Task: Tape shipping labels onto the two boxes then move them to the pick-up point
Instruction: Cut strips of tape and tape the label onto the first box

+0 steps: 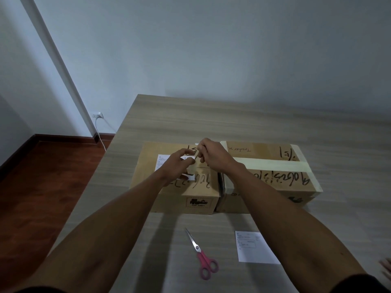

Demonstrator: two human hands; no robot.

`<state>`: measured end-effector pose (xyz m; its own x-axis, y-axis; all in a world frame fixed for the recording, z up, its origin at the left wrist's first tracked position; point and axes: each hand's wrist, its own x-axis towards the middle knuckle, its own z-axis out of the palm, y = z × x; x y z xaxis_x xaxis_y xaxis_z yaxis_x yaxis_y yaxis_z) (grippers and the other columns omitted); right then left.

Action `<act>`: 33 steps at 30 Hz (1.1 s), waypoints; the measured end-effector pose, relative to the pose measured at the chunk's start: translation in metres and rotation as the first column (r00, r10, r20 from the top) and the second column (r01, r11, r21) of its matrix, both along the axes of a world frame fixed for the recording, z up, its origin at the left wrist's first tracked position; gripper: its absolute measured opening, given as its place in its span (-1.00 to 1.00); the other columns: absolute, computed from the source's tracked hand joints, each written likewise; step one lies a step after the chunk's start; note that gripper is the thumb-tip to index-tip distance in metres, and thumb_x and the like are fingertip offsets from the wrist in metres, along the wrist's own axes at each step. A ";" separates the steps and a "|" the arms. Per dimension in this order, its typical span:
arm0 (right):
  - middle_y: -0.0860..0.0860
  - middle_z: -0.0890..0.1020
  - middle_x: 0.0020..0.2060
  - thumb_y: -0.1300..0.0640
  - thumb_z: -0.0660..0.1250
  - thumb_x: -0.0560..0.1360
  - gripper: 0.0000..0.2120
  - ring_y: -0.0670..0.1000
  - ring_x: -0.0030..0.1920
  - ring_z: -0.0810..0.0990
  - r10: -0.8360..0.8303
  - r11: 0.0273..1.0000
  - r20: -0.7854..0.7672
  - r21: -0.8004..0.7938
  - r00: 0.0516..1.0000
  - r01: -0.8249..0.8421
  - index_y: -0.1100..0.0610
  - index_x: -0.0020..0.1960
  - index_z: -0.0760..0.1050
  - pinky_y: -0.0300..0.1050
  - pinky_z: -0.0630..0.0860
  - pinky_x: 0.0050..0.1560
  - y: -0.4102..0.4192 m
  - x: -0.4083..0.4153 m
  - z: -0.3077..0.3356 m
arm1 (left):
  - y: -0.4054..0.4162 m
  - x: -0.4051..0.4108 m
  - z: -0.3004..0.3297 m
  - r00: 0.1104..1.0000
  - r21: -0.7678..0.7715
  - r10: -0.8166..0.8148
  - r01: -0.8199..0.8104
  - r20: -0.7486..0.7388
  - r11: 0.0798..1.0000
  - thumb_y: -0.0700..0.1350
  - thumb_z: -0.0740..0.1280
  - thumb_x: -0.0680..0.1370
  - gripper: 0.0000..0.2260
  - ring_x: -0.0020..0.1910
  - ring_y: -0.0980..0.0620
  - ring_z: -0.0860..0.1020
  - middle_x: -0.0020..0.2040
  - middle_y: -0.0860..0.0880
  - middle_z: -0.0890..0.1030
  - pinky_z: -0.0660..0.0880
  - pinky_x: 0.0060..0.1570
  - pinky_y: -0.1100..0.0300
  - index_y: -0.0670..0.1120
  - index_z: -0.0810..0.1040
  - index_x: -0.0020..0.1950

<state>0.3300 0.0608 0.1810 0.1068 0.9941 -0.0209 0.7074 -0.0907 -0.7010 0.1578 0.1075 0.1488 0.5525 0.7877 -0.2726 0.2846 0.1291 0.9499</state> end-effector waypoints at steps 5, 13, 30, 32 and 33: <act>0.05 0.64 -0.12 0.15 0.11 0.72 -0.77 -0.07 -0.19 0.58 0.008 1.000 -0.015 -0.003 1.000 -0.008 0.22 0.05 0.50 -0.13 0.49 -0.16 0.001 0.002 0.008 | -0.005 0.000 0.001 0.999 -0.093 0.022 -0.019 0.032 0.995 -0.02 0.27 0.66 -0.75 0.07 -0.11 0.63 0.18 -0.09 0.64 0.55 -0.22 0.15 -0.06 0.66 0.22; 0.01 0.65 -0.16 0.22 0.32 0.63 -0.86 0.02 -0.15 0.62 0.050 0.998 0.047 0.035 0.998 -0.052 0.23 -0.05 0.61 0.01 0.58 -0.07 0.002 0.009 0.016 | -0.008 -0.003 -0.002 0.996 0.005 -0.085 0.085 -0.034 0.996 -0.06 0.49 0.56 -0.59 -0.02 -0.06 0.73 0.17 -0.09 0.60 0.55 -0.27 0.15 -0.04 0.52 0.38; -0.09 0.64 -0.19 0.16 0.31 0.65 -0.85 -0.03 -0.16 0.63 0.029 0.997 0.052 0.069 0.998 -0.033 0.14 -0.04 0.62 0.06 0.63 -0.02 0.004 0.008 0.026 | -0.009 -0.005 -0.002 0.997 0.078 -0.050 0.045 0.059 0.996 -0.13 0.44 0.58 -0.56 0.07 -0.04 0.63 0.18 -0.12 0.58 0.64 -0.07 0.10 0.17 0.46 0.41; -0.08 0.65 -0.17 0.15 0.33 0.64 -0.87 -0.03 -0.14 0.64 0.033 0.996 0.055 0.079 0.998 -0.037 0.13 -0.04 0.62 0.08 0.65 -0.01 0.005 0.007 0.026 | -0.009 -0.006 -0.001 0.995 0.091 -0.078 0.072 0.064 0.993 -0.11 0.45 0.58 -0.54 0.07 -0.04 0.63 0.18 -0.14 0.57 0.65 -0.07 0.10 0.20 0.43 0.41; -0.08 0.65 -0.17 0.15 0.34 0.63 -0.88 -0.03 -0.13 0.65 0.031 0.996 0.056 0.083 0.998 -0.036 0.12 -0.04 0.62 0.09 0.65 -0.01 0.005 0.006 0.026 | -0.008 -0.006 0.000 0.994 0.092 -0.093 0.088 0.060 0.992 -0.10 0.46 0.58 -0.53 0.07 -0.05 0.64 0.18 -0.15 0.57 0.65 -0.07 0.11 0.21 0.42 0.41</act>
